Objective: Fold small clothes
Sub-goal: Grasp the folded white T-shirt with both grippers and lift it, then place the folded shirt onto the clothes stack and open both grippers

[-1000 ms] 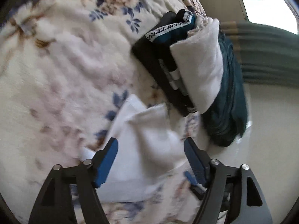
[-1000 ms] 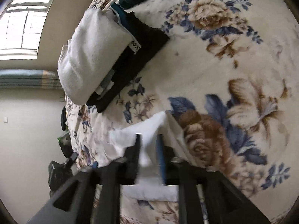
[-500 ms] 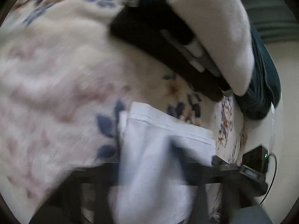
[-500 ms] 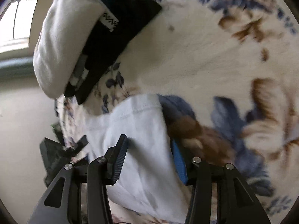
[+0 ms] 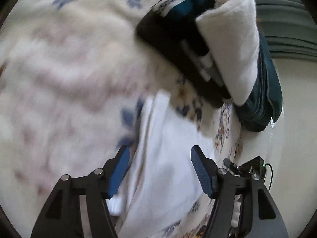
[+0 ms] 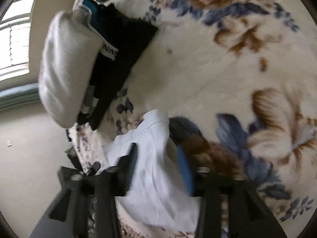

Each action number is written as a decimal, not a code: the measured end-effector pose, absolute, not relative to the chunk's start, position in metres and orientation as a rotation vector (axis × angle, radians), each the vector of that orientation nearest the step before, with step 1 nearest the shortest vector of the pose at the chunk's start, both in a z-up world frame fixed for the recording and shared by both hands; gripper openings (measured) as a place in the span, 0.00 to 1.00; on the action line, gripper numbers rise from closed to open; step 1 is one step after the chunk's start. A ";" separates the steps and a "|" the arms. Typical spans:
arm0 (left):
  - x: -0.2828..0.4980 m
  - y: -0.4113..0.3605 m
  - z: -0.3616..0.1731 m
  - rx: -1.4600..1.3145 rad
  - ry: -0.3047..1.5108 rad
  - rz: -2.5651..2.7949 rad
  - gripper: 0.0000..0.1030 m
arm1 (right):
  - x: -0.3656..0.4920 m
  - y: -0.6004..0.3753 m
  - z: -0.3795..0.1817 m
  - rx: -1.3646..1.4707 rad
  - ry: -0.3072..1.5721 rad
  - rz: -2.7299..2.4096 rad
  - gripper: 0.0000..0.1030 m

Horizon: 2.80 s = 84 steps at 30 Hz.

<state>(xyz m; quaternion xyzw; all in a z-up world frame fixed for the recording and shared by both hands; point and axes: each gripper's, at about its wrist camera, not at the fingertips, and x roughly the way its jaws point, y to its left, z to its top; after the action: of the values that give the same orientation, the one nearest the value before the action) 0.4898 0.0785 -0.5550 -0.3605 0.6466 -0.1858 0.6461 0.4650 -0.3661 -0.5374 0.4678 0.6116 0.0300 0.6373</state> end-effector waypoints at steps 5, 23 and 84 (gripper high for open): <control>0.452 0.076 -0.565 -0.810 1.504 -0.392 0.54 | 0.439 -0.357 -0.562 1.079 1.513 0.122 0.49; 0.464 0.067 -0.570 -0.851 1.477 -0.547 0.72 | 0.425 -0.347 -0.555 0.936 1.482 0.186 0.77; 0.687 -0.017 -0.358 -0.055 1.117 -0.174 0.99 | 0.685 -0.277 -0.345 0.082 1.153 -0.271 0.99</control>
<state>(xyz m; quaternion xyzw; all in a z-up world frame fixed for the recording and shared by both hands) 0.6875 -0.0166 -0.3582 -0.0262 0.5290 -0.0823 0.8442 0.6855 -0.2765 -0.3453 0.0387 0.5433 -0.1278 0.8288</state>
